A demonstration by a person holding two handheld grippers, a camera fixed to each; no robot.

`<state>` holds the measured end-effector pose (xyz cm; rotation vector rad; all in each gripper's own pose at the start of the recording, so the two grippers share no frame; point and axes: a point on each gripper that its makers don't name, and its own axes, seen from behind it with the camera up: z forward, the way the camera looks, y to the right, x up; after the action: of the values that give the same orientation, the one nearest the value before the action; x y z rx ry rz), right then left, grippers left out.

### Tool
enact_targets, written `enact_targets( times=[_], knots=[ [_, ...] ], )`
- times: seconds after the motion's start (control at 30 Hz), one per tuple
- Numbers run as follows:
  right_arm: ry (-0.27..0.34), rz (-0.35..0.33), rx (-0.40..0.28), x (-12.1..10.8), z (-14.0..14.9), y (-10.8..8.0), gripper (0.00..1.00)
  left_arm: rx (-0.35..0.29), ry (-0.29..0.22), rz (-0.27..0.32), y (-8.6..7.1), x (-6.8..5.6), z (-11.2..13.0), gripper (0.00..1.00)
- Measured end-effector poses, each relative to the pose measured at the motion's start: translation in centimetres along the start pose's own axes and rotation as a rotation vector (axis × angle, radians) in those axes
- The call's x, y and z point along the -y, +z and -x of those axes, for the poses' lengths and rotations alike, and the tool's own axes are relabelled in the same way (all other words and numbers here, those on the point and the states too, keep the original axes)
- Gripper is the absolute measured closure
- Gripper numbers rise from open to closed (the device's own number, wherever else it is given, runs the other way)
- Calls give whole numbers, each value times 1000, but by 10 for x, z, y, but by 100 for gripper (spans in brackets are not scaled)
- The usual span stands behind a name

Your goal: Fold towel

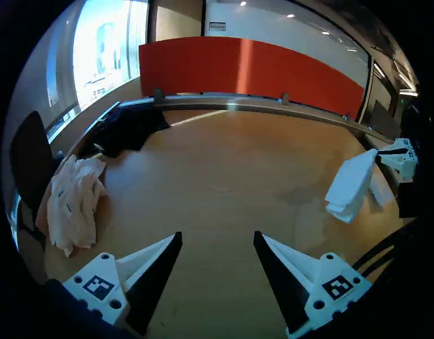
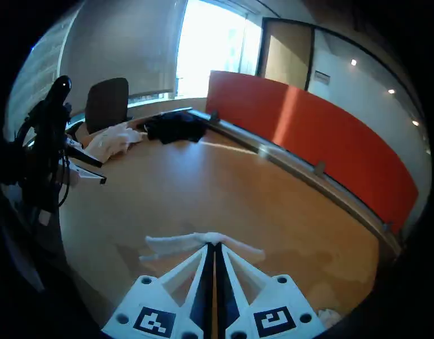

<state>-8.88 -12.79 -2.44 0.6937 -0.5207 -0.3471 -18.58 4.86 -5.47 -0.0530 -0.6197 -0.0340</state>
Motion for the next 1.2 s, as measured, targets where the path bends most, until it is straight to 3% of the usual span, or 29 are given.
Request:
enact_targets(
  times=[0.57,0.93,1.2],
  knots=[
    [64,135,6,-86,12,-52,95,-3,28,30,7,-19,-9,6],
    [118,226,45,-160,41,-86,95,4,38,30,10,-27,-10,6],
    [136,261,71,-200,58,-101,95,9,40,28,12,-32,-11,6]
  ],
)
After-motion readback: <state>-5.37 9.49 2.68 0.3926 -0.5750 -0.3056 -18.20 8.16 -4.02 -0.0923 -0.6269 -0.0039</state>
